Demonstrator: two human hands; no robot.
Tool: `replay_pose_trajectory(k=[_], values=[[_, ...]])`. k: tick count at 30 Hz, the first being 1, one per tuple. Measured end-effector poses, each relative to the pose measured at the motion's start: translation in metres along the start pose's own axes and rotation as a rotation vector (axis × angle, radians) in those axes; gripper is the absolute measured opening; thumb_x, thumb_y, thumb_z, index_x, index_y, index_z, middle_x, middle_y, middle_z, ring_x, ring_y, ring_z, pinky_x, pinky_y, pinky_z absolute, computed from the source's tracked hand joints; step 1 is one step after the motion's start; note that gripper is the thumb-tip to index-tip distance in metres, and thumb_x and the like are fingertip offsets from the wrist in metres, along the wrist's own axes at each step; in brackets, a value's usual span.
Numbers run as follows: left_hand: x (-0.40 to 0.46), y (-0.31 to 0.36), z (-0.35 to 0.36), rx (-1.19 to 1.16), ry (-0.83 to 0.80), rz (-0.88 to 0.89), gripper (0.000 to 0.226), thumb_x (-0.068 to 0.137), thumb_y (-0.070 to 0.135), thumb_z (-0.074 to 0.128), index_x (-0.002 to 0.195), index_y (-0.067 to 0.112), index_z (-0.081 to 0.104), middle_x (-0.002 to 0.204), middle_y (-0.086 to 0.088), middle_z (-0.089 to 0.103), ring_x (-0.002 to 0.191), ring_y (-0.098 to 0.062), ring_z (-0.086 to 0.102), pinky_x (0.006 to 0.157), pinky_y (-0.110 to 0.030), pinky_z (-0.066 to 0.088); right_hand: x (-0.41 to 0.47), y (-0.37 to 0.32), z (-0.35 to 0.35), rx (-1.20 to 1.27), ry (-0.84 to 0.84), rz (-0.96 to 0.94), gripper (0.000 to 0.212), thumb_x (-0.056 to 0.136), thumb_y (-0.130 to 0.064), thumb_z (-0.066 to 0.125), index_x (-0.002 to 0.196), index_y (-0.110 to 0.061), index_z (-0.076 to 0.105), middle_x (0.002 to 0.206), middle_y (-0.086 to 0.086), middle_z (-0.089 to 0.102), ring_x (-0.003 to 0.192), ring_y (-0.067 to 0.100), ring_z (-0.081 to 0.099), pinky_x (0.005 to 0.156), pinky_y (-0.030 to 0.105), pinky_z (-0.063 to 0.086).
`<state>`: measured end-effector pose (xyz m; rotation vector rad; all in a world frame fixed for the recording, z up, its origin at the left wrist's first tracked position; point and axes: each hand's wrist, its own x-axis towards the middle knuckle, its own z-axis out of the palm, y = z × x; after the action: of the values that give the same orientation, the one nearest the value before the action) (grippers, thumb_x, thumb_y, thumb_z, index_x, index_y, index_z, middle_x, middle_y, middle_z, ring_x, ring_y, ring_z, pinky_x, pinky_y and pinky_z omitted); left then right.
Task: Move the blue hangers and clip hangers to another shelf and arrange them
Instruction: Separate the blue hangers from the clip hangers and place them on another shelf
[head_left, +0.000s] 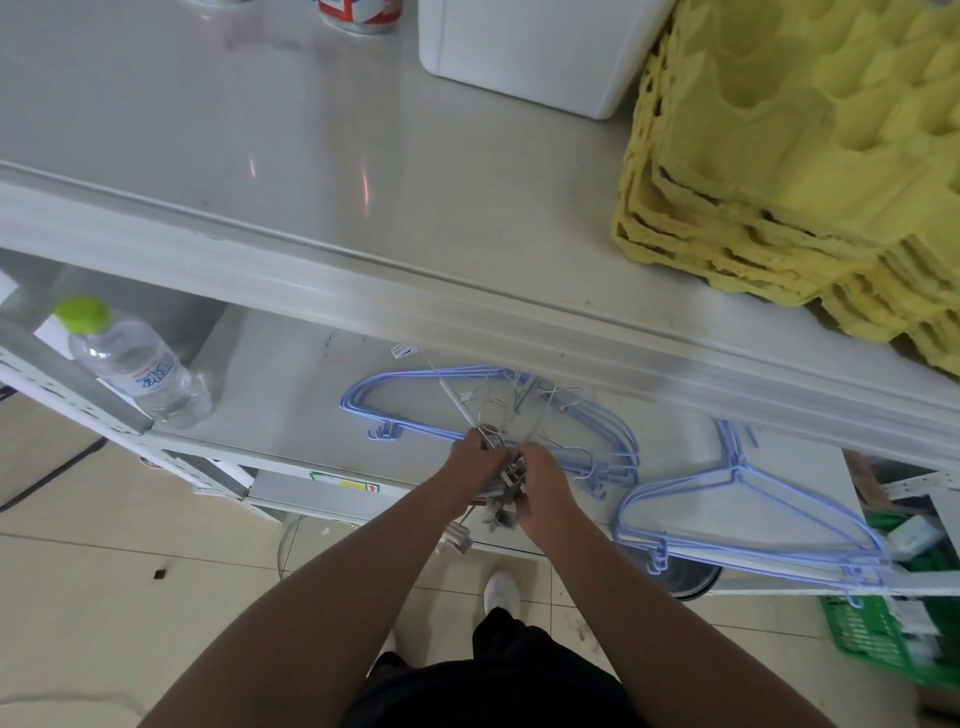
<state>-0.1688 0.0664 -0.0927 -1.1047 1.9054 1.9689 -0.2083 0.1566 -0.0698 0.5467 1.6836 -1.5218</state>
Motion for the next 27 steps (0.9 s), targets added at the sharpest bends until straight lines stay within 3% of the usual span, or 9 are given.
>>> replay_pose_trajectory(k=[2, 4, 6, 9, 14, 17, 21, 23, 27], values=[[-0.003, 0.000, -0.004, -0.043, -0.025, 0.006, 0.051, 0.070, 0.043, 0.060, 0.117, 0.025, 0.056, 0.108, -0.010, 0.066, 0.097, -0.024, 0.066, 0.086, -0.038, 0.055, -0.004, -0.001, 0.003, 0.008, -0.025, -0.010, 0.039, 0.091, -0.025, 0.046, 0.122, -0.004, 0.059, 0.091, 0.012, 0.069, 0.069, 0.025, 0.067, 0.061, 0.032, 0.053], [-0.013, 0.003, -0.012, -0.071, -0.045, 0.012, 0.040, 0.077, 0.040, 0.062, 0.114, 0.027, 0.055, 0.108, -0.010, 0.066, 0.095, -0.023, 0.066, 0.084, -0.036, 0.054, -0.007, -0.001, 0.008, 0.020, -0.046, -0.023, 0.038, 0.093, -0.028, 0.046, 0.120, -0.005, 0.059, 0.092, 0.012, 0.070, 0.071, 0.026, 0.068, 0.062, 0.034, 0.054], [-0.022, 0.006, -0.022, -0.107, -0.046, 0.033, 0.016, 0.088, 0.030, 0.062, 0.102, 0.032, 0.055, 0.101, -0.005, 0.065, 0.088, -0.019, 0.063, 0.079, -0.031, 0.052, -0.009, 0.000, 0.016, 0.044, -0.052, -0.032, 0.037, 0.095, -0.030, 0.046, 0.119, -0.005, 0.059, 0.093, 0.013, 0.071, 0.078, 0.029, 0.070, 0.074, 0.044, 0.058], [-0.032, 0.008, -0.036, -0.157, -0.059, 0.073, 0.019, 0.094, 0.019, 0.058, 0.087, 0.035, 0.050, 0.088, 0.002, 0.059, 0.080, -0.010, 0.056, 0.072, -0.021, 0.046, -0.014, 0.003, 0.030, 0.050, -0.077, -0.078, 0.034, 0.096, -0.032, 0.047, 0.117, -0.009, 0.060, 0.099, 0.014, 0.073, 0.088, 0.032, 0.071, 0.091, 0.054, 0.053], [-0.046, 0.014, -0.060, -0.212, -0.074, 0.108, 0.024, 0.097, 0.017, 0.054, 0.083, 0.034, 0.045, 0.083, 0.012, 0.052, 0.076, 0.002, 0.050, 0.067, -0.012, 0.042, -0.022, 0.000, 0.058, 0.043, -0.118, -0.175, 0.021, 0.096, -0.023, 0.046, 0.102, -0.011, 0.062, 0.110, 0.022, 0.068, 0.100, 0.034, 0.067, 0.090, 0.050, 0.055], [-0.048, 0.013, -0.073, -0.248, -0.074, 0.110, 0.022, 0.097, 0.017, 0.054, 0.085, 0.033, 0.045, 0.085, 0.010, 0.052, 0.077, 0.000, 0.049, 0.070, -0.015, 0.038, -0.025, 0.001, 0.069, 0.100, -0.117, -0.162, 0.025, 0.100, -0.027, 0.049, 0.104, -0.011, 0.067, 0.090, 0.011, 0.072, 0.082, 0.023, 0.069, 0.073, 0.037, 0.058], [-0.051, 0.007, -0.082, -0.301, -0.073, 0.118, 0.016, 0.097, 0.027, 0.055, 0.109, 0.031, 0.045, 0.093, 0.009, 0.055, 0.082, -0.001, 0.051, 0.069, -0.017, 0.040, -0.026, 0.005, 0.077, 0.176, -0.150, -0.142, 0.026, 0.100, -0.029, 0.051, 0.097, -0.010, 0.068, 0.069, 0.005, 0.075, 0.069, 0.021, 0.071, 0.067, 0.035, 0.057], [-0.053, 0.008, -0.084, -0.320, -0.074, 0.136, 0.010, 0.099, 0.026, 0.052, 0.099, 0.034, 0.047, 0.090, 0.011, 0.054, 0.080, 0.001, 0.051, 0.067, -0.016, 0.039, -0.027, 0.005, 0.078, 0.189, -0.150, -0.149, 0.026, 0.100, -0.030, 0.052, 0.096, -0.011, 0.069, 0.070, 0.006, 0.075, 0.066, 0.020, 0.073, 0.070, 0.037, 0.058], [-0.060, 0.014, -0.092, -0.343, -0.062, 0.166, 0.013, 0.100, 0.026, 0.050, 0.094, 0.036, 0.046, 0.087, 0.015, 0.051, 0.077, 0.004, 0.048, 0.064, -0.012, 0.037, -0.028, 0.005, 0.087, 0.141, -0.176, -0.197, 0.024, 0.097, -0.030, 0.051, 0.099, -0.014, 0.069, 0.088, 0.011, 0.073, 0.086, 0.026, 0.069, 0.091, 0.047, 0.053]])
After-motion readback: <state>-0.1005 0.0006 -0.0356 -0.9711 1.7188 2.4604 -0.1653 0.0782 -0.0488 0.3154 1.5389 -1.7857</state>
